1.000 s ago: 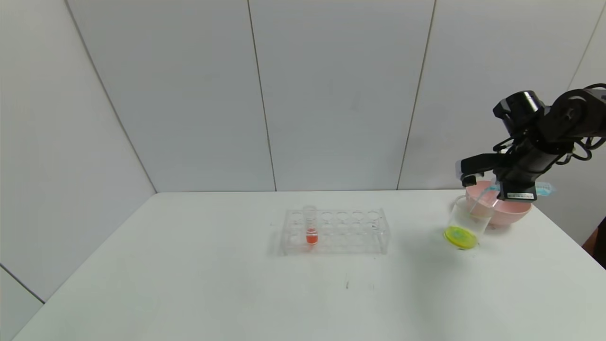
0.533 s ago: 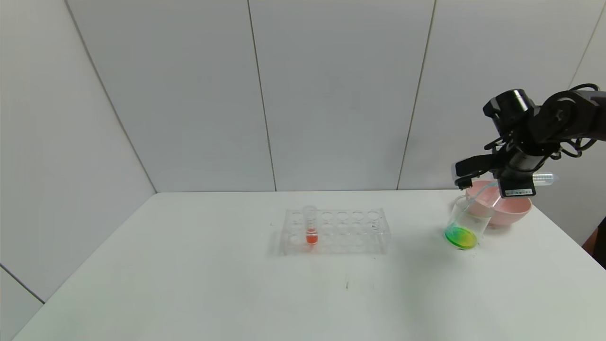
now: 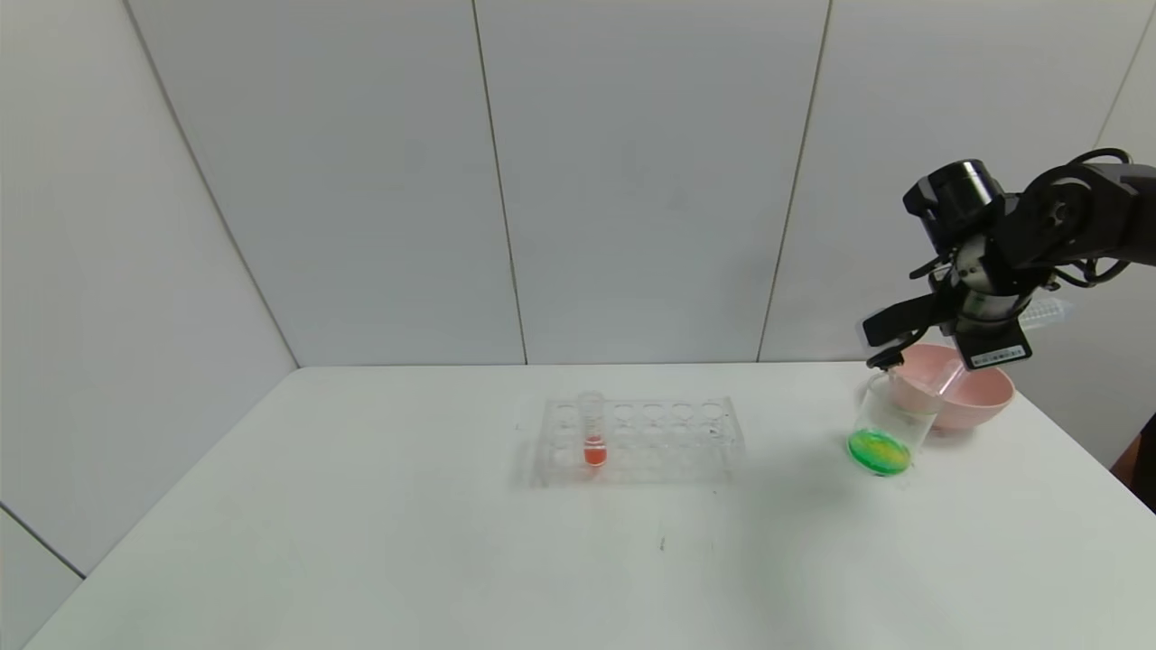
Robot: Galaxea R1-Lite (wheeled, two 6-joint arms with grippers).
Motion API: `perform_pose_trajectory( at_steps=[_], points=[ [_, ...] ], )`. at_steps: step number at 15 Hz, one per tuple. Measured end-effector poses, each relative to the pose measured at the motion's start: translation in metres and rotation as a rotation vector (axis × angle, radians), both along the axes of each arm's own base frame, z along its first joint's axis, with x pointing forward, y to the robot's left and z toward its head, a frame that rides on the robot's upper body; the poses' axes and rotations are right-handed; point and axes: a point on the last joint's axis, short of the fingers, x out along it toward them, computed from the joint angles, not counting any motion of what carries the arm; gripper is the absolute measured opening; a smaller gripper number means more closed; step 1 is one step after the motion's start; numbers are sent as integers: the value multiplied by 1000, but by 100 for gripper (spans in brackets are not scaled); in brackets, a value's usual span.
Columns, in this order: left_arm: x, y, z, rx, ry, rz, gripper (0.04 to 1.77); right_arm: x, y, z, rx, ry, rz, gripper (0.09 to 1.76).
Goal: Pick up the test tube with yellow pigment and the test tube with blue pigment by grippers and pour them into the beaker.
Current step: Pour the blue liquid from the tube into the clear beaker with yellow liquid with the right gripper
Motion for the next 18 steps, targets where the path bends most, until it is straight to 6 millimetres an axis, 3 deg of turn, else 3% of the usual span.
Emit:
perform_pose_trajectory(
  at_steps=[8,13,15,18],
  points=[
    [0,0,0,0,0,0,176,-6,12,-2,-63,52,13,57],
    [0,0,0,0,0,0,176,-5,8,-2,-49,49,8,57],
    [0,0,0,0,0,0,176,-4,5,-2,49,39,39,57],
    [0,0,0,0,0,0,176,-5,-10,2,330,9,84,57]
  ],
)
